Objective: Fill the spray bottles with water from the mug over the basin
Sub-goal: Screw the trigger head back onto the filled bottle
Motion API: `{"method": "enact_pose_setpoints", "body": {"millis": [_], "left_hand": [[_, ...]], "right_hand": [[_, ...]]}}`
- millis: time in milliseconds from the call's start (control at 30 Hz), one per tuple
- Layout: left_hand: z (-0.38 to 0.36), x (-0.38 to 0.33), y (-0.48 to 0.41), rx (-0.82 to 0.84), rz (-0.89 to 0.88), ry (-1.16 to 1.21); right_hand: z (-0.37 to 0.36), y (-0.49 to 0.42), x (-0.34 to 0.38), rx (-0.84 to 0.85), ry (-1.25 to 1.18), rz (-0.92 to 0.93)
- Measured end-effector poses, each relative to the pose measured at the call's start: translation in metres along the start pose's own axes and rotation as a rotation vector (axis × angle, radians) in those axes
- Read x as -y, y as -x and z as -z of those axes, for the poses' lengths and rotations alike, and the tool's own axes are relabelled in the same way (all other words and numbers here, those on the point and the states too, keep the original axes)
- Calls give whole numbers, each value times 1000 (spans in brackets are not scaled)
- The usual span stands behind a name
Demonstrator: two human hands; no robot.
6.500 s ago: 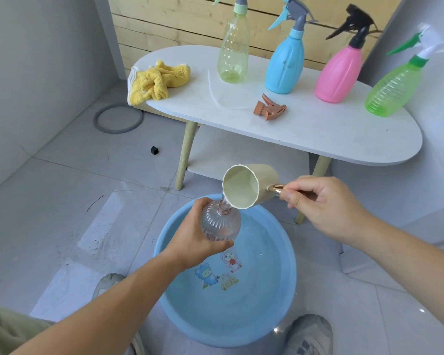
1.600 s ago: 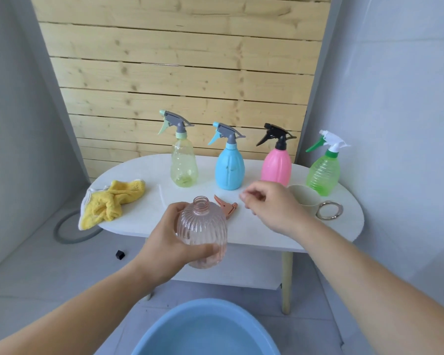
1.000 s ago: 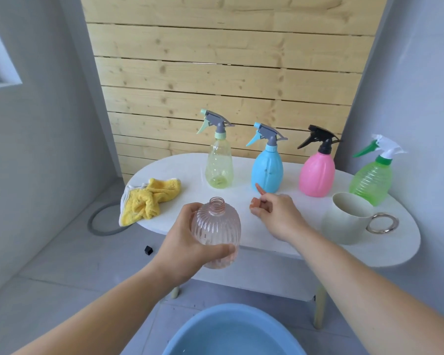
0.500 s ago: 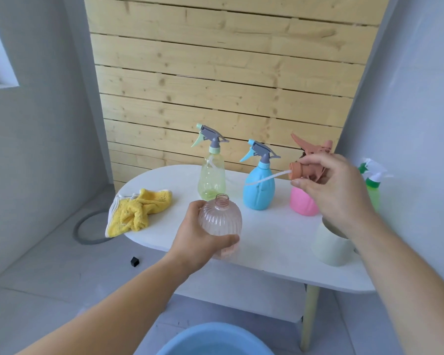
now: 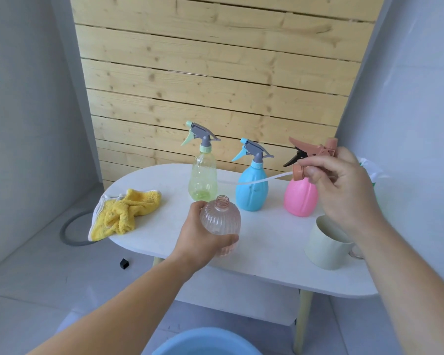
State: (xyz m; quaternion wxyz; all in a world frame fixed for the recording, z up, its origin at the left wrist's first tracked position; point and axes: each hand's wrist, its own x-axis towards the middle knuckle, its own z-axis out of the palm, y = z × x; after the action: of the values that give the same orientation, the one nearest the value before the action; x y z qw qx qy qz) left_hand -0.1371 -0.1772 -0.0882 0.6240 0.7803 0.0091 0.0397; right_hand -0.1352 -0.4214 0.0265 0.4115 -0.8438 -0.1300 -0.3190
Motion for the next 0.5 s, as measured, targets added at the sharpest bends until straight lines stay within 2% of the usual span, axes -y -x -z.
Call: {"method": "enact_pose_setpoints", "body": {"millis": [233, 500], "left_hand": [[-3, 2, -4, 28, 2, 1], [1, -1, -4, 72, -1, -55]], "right_hand": [[5, 1, 9, 47, -17, 105], [7, -1, 11, 11, -44, 155]]}}
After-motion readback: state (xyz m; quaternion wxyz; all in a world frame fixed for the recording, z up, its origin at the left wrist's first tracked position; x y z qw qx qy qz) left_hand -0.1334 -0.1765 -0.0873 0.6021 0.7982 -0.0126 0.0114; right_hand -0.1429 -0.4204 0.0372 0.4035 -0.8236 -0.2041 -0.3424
